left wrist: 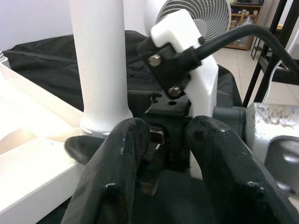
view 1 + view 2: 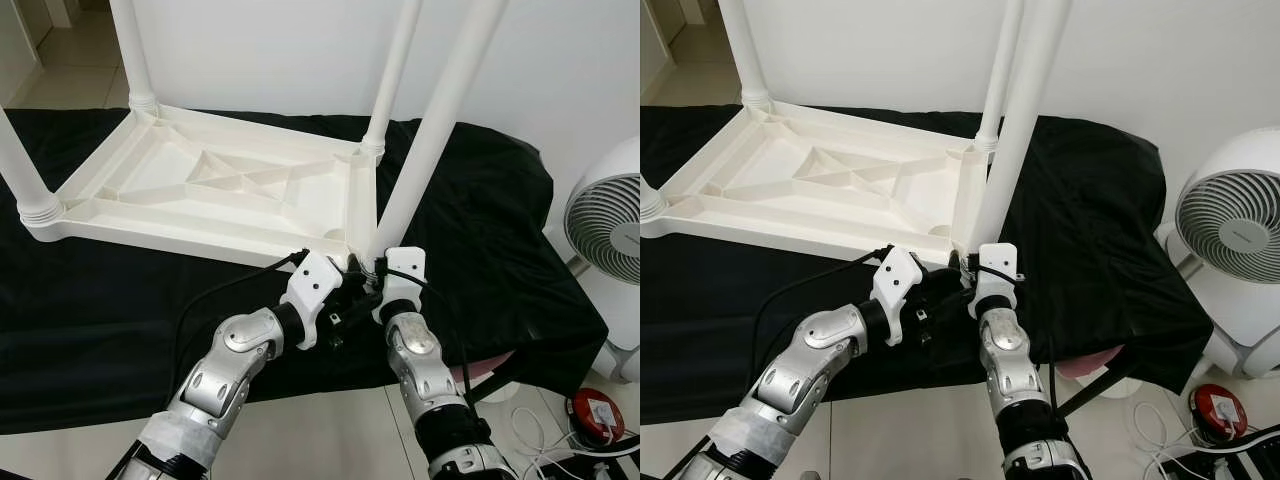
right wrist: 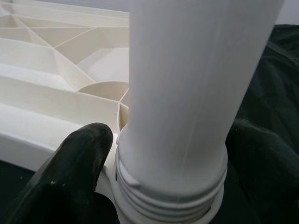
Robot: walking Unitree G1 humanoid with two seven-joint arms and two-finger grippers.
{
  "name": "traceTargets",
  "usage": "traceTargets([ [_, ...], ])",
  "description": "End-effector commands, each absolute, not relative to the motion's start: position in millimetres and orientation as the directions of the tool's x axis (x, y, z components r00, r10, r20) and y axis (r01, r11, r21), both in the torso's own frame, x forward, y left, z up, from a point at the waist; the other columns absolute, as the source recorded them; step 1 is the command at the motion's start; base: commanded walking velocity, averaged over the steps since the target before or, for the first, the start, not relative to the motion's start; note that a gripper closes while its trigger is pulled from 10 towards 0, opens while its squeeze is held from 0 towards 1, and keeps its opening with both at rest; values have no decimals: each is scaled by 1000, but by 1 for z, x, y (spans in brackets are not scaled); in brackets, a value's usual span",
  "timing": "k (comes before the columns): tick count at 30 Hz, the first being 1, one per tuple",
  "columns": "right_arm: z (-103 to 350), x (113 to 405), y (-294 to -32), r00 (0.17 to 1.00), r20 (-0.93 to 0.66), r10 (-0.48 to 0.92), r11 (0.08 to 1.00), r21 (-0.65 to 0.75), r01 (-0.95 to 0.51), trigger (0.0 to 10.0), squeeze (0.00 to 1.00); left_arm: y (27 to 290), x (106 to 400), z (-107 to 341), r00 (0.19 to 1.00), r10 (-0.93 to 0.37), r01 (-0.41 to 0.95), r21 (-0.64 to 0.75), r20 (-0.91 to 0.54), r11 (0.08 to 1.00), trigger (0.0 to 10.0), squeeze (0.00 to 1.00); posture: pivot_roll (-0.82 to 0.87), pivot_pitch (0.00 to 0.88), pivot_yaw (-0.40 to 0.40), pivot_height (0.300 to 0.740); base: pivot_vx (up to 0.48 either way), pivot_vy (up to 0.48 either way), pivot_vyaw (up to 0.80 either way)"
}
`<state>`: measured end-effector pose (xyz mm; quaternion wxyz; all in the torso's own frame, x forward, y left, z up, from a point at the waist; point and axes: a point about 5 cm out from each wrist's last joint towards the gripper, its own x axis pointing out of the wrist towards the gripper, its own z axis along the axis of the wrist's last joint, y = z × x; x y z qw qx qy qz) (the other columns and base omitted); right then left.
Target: Building children table
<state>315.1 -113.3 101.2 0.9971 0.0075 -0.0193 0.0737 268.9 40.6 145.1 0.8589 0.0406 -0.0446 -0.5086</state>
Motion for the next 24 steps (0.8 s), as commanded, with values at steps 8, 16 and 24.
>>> traceTargets([
  [8, 108, 314, -133, 960, 53, 274, 962, -7, -274, 10000, 0, 38, 267, 143, 441, -897, 890, 118, 24, 440, 10000, 0, -77, 0, -79, 740, 0, 0, 0],
  [16, 124, 328, -169, 807, -1, 590, 802, -110, -587, 10000, 0, 49, 261, 139, 413, -910, 901, 159, -28, 404, 10000, 0, -72, 0, -70, 740, 0, 0, 0],
  [24, 123, 342, -163, 692, -107, 714, 681, -128, -721, 10000, 0, 47, 261, 138, 413, -909, 890, 237, -58, 390, 10000, 0, -63, 0, -68, 740, 0, 0, 0],
])
